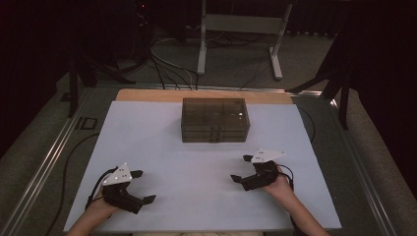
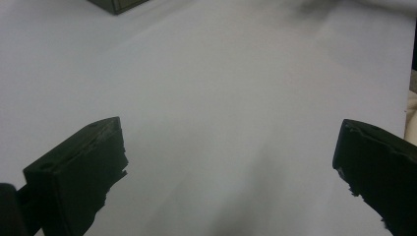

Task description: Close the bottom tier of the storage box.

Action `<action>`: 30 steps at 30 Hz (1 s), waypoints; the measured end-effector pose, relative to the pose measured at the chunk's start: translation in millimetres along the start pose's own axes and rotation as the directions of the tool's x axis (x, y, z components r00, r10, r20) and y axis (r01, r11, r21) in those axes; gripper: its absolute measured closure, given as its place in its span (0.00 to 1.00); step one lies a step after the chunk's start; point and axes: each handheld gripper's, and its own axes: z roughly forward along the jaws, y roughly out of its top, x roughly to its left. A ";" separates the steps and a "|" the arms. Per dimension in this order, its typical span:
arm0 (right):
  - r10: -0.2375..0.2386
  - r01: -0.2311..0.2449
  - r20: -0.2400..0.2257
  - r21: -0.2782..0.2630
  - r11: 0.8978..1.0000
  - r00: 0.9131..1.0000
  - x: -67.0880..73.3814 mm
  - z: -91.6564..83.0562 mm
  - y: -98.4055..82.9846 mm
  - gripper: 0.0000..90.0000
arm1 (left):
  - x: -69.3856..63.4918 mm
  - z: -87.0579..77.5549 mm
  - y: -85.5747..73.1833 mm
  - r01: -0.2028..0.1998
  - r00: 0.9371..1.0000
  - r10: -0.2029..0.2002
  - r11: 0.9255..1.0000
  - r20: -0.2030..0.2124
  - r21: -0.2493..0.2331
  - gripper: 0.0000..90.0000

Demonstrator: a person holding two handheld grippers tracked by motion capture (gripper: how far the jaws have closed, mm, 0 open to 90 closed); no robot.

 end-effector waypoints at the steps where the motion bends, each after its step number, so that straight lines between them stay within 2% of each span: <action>1: -0.003 0.003 0.000 -0.002 1.000 1.000 0.4 -1.8 -1.1 0.12 | -0.1 0.0 0.0 -0.001 1.000 0.001 1.000 0.000 0.001 0.00; 8: -0.031 0.031 -0.003 -0.009 0.999 1.000 1.9 -11.3 -10.4 0.12 | 0.2 -0.4 0.4 -0.001 1.000 0.001 1.000 0.000 0.000 0.00; 13: -0.032 0.032 -0.019 0.002 0.999 0.999 0.1 -17.8 -16.3 0.12 | 0.3 -0.6 0.5 -0.003 1.000 0.003 1.000 0.001 -0.001 0.00; 15: -0.039 0.039 -0.009 0.005 0.999 0.999 0.9 -20.8 -18.7 0.12 | 0.4 -0.4 0.3 -0.002 1.000 0.002 1.000 -0.001 0.001 0.00; 19: -0.034 0.034 0.001 0.007 0.999 0.999 0.4 -26.4 -22.7 0.12 | 0.1 0.0 0.4 -0.002 1.000 0.002 1.000 0.002 0.000 0.00; 25: -0.009 0.009 -0.007 -0.009 1.000 1.000 -3.1 -30.5 -28.9 0.12 | 0.3 0.2 0.2 -0.004 1.000 0.004 1.000 0.003 0.003 0.00; 28: -0.021 0.021 0.017 -0.012 1.000 1.000 -5.5 -31.6 -31.7 0.12 | 0.4 0.6 -0.2 -0.006 1.000 0.006 1.000 0.003 0.005 0.00; 30: -0.010 0.010 0.024 -0.020 1.000 1.000 -6.4 -32.5 -34.1 0.12 | 0.4 0.6 -0.4 -0.004 1.000 0.004 1.000 0.004 0.005 0.00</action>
